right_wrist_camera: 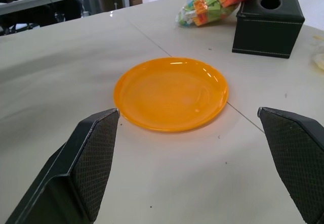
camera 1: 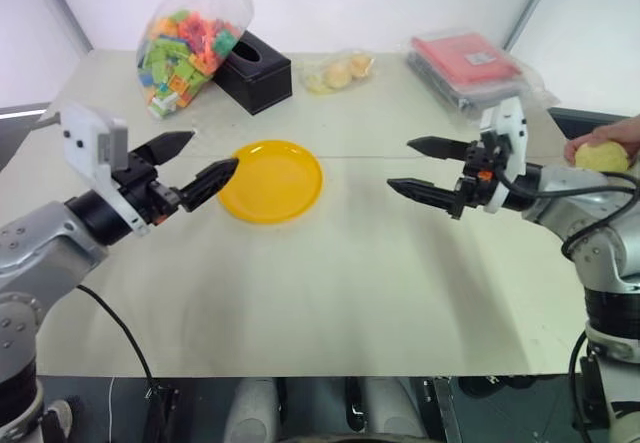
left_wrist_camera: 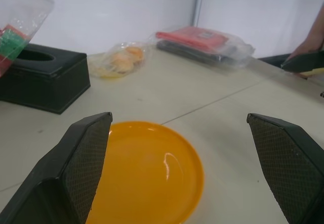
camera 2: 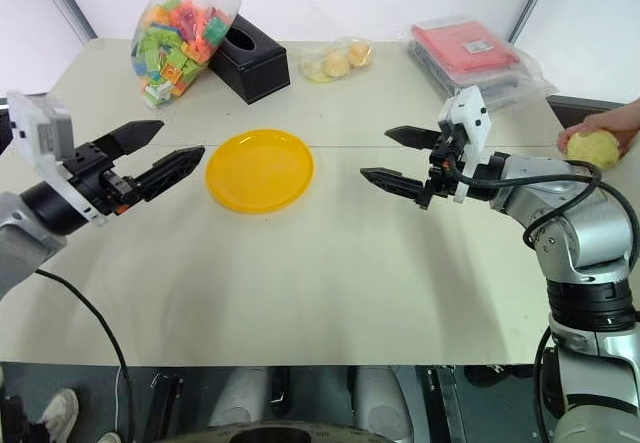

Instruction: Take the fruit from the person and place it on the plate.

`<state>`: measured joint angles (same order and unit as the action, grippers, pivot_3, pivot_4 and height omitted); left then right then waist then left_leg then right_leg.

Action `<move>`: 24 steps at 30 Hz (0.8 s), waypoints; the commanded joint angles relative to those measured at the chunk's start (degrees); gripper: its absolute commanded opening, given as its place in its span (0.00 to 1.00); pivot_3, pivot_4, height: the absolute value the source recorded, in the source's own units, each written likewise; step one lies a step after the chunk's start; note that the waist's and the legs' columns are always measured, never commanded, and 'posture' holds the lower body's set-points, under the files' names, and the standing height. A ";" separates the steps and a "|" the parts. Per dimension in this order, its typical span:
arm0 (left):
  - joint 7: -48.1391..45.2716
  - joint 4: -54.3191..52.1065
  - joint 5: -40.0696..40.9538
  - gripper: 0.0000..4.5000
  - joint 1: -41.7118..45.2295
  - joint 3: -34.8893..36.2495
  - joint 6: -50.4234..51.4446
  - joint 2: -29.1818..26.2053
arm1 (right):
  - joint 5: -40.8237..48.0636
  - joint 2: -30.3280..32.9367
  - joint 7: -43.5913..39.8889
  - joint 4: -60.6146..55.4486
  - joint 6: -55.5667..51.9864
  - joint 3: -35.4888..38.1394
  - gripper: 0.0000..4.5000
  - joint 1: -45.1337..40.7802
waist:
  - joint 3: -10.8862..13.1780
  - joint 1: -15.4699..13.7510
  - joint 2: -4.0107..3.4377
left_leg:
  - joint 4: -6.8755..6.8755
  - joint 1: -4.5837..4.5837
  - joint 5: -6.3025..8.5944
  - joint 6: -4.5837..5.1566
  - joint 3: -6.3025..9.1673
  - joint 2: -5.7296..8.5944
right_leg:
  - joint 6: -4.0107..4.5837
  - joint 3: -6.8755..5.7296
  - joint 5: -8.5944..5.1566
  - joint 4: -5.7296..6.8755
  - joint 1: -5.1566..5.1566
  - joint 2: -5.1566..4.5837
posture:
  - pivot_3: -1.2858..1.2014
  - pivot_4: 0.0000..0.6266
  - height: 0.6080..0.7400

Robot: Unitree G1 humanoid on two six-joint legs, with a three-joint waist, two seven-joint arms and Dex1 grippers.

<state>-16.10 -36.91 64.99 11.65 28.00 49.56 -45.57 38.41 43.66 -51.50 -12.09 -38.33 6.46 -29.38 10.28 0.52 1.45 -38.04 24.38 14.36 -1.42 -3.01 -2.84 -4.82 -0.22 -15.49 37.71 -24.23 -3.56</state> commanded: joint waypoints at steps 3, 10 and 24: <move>2.08 -2.08 1.79 1.00 0.08 1.47 -1.25 -0.58 | 0.14 0.69 -0.49 -0.84 0.36 1.51 0.99 -1.24 | 0.00 0.05 0.00 | 0.00 0.00 0.00 0.00 0.00 0.00 | 0.00 0.00 0.00 0.00 0.00 0.00 | 0.52 0.24 0.93; 3.18 -2.41 2.29 1.00 -0.92 1.16 -1.99 -0.41 | 0.43 1.82 -0.48 -1.43 -0.57 2.39 0.99 -0.60 | 0.00 0.05 0.00 | 0.00 0.00 0.00 0.00 0.00 0.00 | 0.00 0.00 0.00 0.00 0.00 0.00 | 0.52 0.24 0.93; 3.85 -2.88 1.30 1.00 -1.54 -0.28 -4.06 0.07 | -1.14 1.65 -1.52 0.36 -0.17 1.53 0.99 -3.07 | 0.00 0.05 0.00 | 0.00 -0.01 0.00 0.00 -0.01 0.00 | 0.01 0.00 0.00 0.00 0.00 0.01 | 0.52 0.24 0.93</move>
<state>-12.28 -38.44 66.75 9.72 27.64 46.84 -45.48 37.18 44.92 -52.66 -11.11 -39.39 7.17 -31.36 10.28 0.58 1.45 -38.04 24.38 14.36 -1.42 -3.02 -2.84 -4.81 -0.22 -15.49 37.71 -24.23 -3.56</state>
